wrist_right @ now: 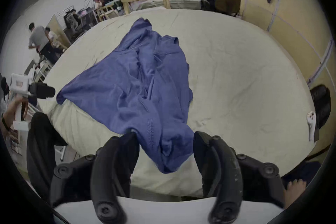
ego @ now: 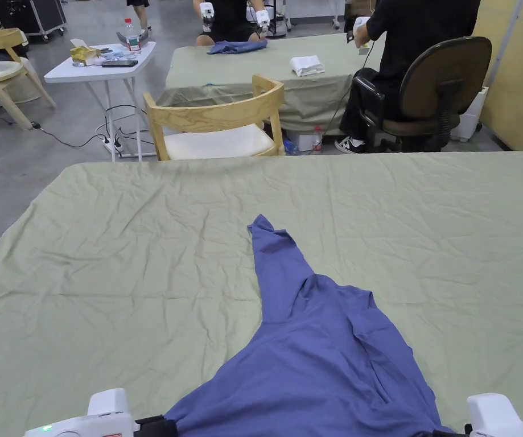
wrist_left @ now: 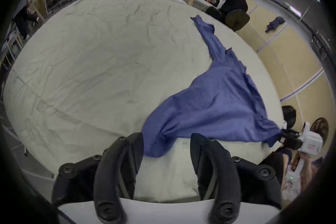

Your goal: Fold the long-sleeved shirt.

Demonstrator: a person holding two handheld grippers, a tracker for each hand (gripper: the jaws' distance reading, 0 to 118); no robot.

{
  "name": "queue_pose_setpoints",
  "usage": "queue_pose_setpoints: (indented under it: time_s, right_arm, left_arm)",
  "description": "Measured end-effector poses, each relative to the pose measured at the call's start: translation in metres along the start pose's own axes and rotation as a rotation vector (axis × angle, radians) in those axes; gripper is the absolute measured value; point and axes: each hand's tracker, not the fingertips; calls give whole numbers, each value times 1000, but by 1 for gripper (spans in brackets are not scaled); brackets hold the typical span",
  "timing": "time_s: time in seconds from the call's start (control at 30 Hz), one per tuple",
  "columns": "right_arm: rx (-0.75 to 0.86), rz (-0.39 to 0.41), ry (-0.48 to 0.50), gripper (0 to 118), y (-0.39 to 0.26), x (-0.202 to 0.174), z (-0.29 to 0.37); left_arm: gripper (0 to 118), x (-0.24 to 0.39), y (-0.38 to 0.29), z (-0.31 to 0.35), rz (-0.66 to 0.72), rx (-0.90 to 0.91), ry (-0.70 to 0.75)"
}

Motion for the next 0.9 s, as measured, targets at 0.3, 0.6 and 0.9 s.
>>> queue_pose_setpoints:
  time_s: [0.3, 0.6, 0.9]
  right_arm:
    - [379, 93, 1, 66, 76, -44, 100]
    - [520, 107, 42, 0, 90, -70, 123]
    - [479, 108, 109, 1, 97, -77, 99]
  left_arm:
    - [56, 41, 0, 89, -135, 211, 94]
    - [0, 69, -32, 140, -207, 261, 77]
    - [0, 51, -4, 94, -223, -76, 98]
